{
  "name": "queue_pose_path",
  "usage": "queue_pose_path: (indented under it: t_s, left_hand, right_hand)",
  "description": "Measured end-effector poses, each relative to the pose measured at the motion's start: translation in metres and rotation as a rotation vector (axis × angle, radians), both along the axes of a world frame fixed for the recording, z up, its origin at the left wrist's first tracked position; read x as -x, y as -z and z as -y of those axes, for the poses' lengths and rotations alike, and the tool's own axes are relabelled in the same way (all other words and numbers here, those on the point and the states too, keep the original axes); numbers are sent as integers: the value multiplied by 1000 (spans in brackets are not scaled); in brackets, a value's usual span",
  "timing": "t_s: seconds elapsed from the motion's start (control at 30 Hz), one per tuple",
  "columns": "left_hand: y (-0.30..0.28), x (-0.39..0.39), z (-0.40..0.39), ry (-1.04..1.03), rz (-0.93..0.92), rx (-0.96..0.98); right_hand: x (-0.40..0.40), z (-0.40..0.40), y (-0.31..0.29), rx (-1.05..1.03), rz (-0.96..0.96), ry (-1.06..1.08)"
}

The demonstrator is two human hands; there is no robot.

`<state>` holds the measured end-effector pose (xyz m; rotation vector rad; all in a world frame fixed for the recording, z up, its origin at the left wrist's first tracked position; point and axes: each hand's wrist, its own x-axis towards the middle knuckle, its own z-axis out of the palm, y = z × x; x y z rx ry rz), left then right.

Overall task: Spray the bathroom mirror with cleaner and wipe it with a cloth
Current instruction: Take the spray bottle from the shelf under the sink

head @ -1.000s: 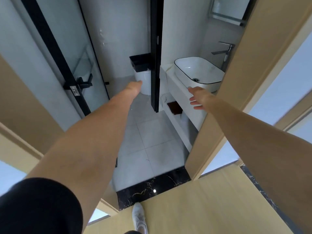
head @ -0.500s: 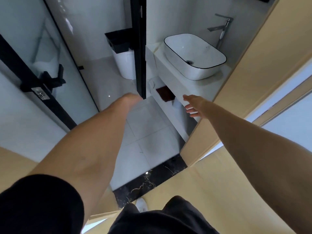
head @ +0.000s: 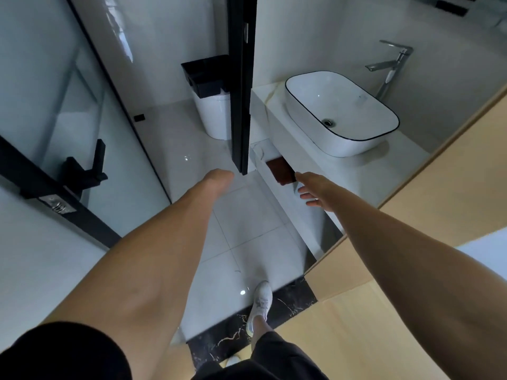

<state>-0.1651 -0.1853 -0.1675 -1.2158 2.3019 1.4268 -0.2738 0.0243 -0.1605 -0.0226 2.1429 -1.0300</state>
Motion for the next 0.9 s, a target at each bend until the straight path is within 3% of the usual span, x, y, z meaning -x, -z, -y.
queue_pose_path:
  t_s: [0.33,0.6,0.73,0.9]
  left_hand:
    - [5,97,93,-96,3,16]
    - [30,159,133,-113,-52,-37]
    - [75,185,151,-75,-88,-26]
    - [172,212,168,-51,-128,-16]
  right_hand:
    - [108,120,21,61,32,-163]
    - [153,162,44,7,4,-110]
    - [169,180,89,48,-31,-102]
    - [187,193,181,140,-68,-54]
